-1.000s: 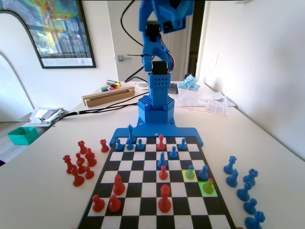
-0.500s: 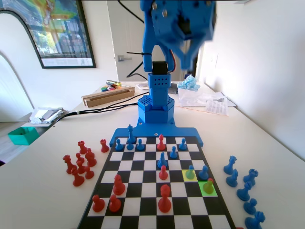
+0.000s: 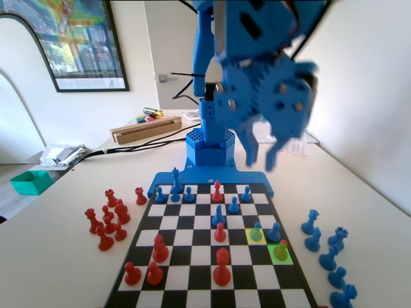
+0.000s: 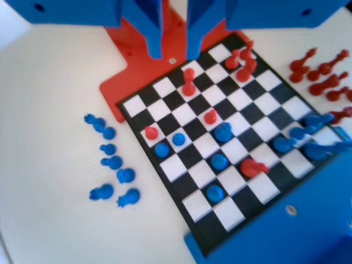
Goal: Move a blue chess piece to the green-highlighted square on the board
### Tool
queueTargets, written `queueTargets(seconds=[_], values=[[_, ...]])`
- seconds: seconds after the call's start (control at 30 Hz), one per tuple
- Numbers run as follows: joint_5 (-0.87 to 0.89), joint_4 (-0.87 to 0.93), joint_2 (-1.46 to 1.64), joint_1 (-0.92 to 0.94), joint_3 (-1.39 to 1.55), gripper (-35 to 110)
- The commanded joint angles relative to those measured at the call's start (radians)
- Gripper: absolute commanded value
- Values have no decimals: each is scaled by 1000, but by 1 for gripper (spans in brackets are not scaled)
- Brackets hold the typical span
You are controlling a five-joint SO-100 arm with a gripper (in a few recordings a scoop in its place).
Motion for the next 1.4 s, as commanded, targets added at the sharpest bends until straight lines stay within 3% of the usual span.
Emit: queueTargets(seconds=[0.0, 1.37], values=[[-18, -41, -23, -18, -92, 12], [-121, -250, -474, -166, -164, 16]])
